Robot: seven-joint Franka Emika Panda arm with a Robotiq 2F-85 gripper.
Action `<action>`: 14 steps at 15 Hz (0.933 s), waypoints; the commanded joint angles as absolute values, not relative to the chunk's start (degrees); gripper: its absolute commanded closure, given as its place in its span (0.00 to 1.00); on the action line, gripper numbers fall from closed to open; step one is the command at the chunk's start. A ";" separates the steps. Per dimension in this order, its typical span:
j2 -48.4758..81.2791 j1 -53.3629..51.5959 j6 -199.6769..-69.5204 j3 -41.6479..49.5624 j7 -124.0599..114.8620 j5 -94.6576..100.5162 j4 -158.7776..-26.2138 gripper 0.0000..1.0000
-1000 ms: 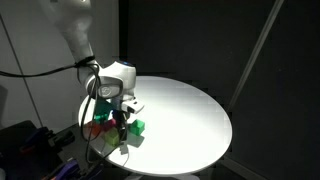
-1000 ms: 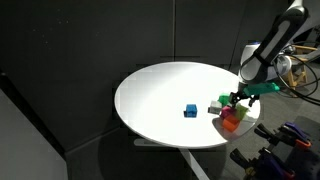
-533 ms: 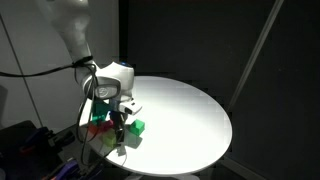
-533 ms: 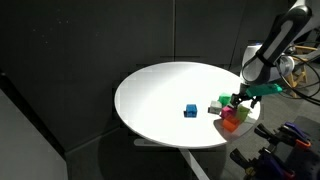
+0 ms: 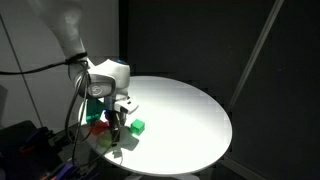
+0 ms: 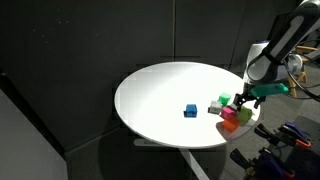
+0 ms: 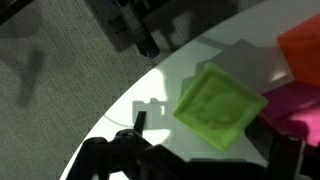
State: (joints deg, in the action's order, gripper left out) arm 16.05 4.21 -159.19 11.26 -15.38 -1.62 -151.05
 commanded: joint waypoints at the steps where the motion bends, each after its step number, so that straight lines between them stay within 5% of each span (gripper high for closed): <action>1: 11.96 4.07 -158.12 11.98 -14.47 -0.73 -153.44 0.00; 14: 6.52 3.56 -152.81 9.33 -14.47 0.69 -152.40 0.00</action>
State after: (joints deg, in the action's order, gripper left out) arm 8.67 3.64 -155.07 10.16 -15.32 0.01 -152.34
